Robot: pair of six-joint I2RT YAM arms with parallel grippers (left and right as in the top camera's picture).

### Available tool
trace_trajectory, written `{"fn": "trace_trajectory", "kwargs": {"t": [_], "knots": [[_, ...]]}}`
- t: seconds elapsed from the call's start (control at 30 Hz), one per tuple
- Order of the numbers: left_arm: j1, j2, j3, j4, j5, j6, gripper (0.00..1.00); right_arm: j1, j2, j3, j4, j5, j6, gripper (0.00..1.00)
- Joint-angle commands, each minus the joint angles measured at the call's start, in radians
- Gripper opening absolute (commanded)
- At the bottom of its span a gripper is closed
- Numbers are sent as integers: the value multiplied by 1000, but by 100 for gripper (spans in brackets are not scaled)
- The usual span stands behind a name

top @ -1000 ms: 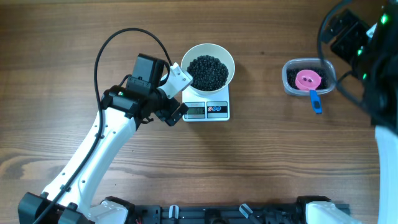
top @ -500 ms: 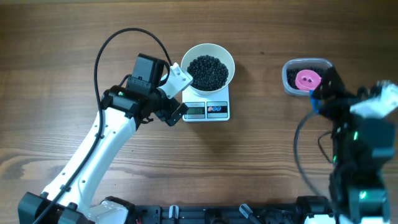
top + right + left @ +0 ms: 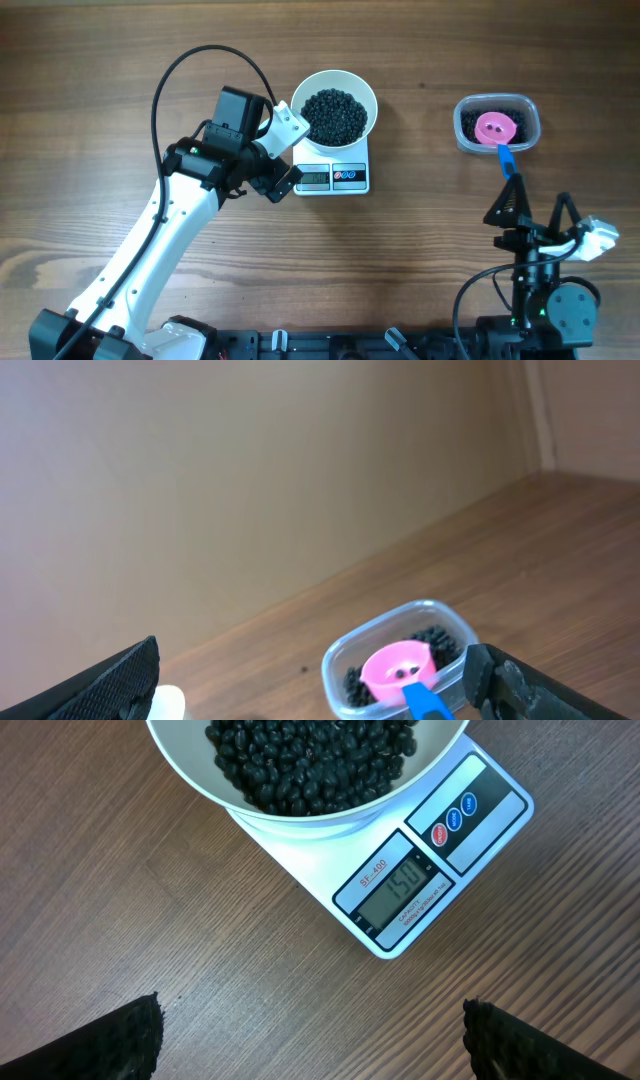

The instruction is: Scoop item into bowl and weigh 150g on scale

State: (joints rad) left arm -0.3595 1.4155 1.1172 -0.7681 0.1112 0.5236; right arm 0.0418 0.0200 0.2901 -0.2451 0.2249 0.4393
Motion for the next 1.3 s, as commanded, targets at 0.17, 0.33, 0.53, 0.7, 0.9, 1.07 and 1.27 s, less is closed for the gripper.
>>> {"fn": "trace_trajectory", "kwargs": {"t": [0.17, 0.33, 0.53, 0.7, 0.9, 1.07, 1.27], "knots": [[4, -8, -3, 0, 15, 19, 100, 29, -17, -93, 26, -92, -18, 100], [4, -8, -3, 0, 15, 19, 100, 29, -17, -190, 95, -92, -17, 100], [4, -8, -3, 0, 15, 19, 100, 29, -17, -221, 99, -100, -102, 100], [4, -8, -3, 0, 15, 19, 100, 29, -17, -231, 134, -116, -37, 100], [4, -8, -3, 0, 15, 19, 100, 29, -8, -254, 188, -174, -319, 100], [4, -8, -3, 0, 15, 19, 100, 29, 17, -254, 189, -175, -434, 100], [4, -8, -3, 0, 15, 19, 100, 29, 18, -254, 191, -175, -436, 100]]}}
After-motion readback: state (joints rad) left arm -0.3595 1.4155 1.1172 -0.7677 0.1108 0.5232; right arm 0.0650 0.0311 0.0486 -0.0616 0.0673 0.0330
